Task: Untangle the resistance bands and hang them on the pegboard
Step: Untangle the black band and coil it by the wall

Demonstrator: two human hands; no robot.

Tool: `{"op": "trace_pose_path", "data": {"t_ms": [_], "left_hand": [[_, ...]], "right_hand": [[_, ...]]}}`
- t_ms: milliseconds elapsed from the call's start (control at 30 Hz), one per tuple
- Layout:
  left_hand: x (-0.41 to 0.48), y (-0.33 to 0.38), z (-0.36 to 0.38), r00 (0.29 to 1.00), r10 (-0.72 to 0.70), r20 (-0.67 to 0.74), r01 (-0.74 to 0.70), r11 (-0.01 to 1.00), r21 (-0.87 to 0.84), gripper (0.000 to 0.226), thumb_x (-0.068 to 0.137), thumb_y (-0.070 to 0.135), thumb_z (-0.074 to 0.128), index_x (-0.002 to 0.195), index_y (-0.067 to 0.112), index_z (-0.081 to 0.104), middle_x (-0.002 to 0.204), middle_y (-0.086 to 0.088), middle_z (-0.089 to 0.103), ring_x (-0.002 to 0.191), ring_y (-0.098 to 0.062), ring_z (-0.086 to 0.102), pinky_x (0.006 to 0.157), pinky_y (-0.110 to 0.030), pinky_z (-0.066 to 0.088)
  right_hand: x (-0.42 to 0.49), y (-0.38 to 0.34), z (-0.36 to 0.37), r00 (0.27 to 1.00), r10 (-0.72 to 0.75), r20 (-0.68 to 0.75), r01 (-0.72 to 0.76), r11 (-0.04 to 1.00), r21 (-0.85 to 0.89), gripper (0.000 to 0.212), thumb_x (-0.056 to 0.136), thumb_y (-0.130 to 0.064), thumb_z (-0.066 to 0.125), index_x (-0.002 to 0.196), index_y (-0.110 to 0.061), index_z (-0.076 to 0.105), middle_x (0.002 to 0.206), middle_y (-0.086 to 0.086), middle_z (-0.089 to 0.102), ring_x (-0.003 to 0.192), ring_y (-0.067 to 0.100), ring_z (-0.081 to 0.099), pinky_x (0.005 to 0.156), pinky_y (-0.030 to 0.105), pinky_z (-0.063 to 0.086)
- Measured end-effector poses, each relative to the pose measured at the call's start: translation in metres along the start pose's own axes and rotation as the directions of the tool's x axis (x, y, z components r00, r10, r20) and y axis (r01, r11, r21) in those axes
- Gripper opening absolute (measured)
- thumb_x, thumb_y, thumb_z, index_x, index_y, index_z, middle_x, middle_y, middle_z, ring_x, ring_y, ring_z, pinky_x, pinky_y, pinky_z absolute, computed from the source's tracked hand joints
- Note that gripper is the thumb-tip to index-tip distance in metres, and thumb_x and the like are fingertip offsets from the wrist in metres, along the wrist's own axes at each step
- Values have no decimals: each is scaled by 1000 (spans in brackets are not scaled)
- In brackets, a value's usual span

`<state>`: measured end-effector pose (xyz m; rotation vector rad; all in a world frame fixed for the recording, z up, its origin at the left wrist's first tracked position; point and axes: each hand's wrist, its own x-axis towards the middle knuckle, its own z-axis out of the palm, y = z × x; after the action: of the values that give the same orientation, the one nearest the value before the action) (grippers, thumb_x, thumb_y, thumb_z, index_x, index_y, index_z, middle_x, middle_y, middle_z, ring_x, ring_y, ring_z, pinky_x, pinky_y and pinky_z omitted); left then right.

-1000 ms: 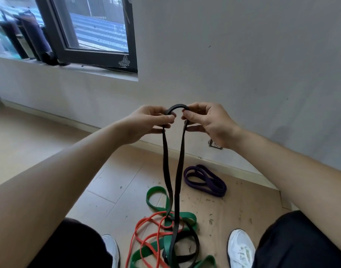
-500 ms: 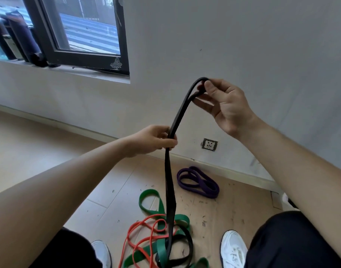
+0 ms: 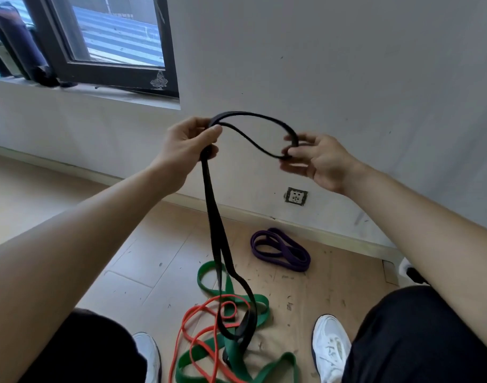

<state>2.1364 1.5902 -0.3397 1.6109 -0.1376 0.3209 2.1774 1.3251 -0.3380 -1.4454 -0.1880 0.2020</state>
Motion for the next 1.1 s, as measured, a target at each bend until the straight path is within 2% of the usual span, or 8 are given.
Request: {"op": "trace_pose_path", "data": {"t_ms": [133,200,300,400,533,733,867,1100], "left_hand": [[-6,-3,-3,996,-31,86,23,995,95,7,96,17,68,103,16,71,85,-2,72,67,-14,69,73,-27,58],[-8,-8,-8,990,-90,110,78,991,109,9,96,20,69,104,17,70,89,-3,75,71,-16,71,75,-31,59],[-7,-15,-20,981,-165,103,150,979,139,11,95,22,70,103,16,69,91,-4,74,71,-17,70,79,-35,57],[-8,-19,-30,972,-203,120,186,973,140,17,90,26,73,103,15,70,86,-1,71,68,-15,62,77,-32,54],[-9,-14,-35,956,-220,196,214,975,52,34,79,34,75,104,12,69,81,2,65,66,-15,55,68,-25,49],[-13,-13,-39,855,-326,402,290,945,150,46,87,41,66,114,5,72,80,2,59,67,-12,51,68,-23,44],[-14,-11,-37,862,-348,368,284,934,217,50,87,46,63,113,5,74,75,3,58,65,-12,50,69,-25,42],[-14,-9,-36,883,-347,315,291,933,213,41,103,33,52,103,-1,75,70,2,64,66,-13,53,71,-27,41]], "right_hand": [[-3,8,8,999,36,8,-35,993,-116,23,96,8,57,116,-4,59,100,16,66,88,26,70,74,33,62],[-2,8,7,998,9,-61,-15,995,-94,19,98,2,60,115,-3,55,98,15,68,81,24,71,69,30,62],[-1,5,-1,994,-2,-107,-2,999,-40,9,98,-6,63,102,-6,55,93,14,68,70,24,72,66,30,62],[-1,7,-7,999,18,-51,-23,996,-82,7,98,-11,63,98,-5,59,92,13,70,72,25,74,68,31,61],[-2,12,-5,998,66,-9,-66,986,-152,12,99,-17,62,105,-6,64,97,9,76,76,21,75,69,31,60],[-4,4,-9,988,148,44,-143,985,-96,14,101,-23,59,102,-14,68,99,3,77,86,15,73,80,32,56],[-5,5,-11,981,180,73,-171,978,-115,15,101,-25,58,104,-14,69,102,2,77,89,15,72,82,34,54],[-3,9,-14,980,193,49,-183,971,-155,10,101,-21,60,103,-14,67,100,4,77,86,16,72,75,33,55]]}}
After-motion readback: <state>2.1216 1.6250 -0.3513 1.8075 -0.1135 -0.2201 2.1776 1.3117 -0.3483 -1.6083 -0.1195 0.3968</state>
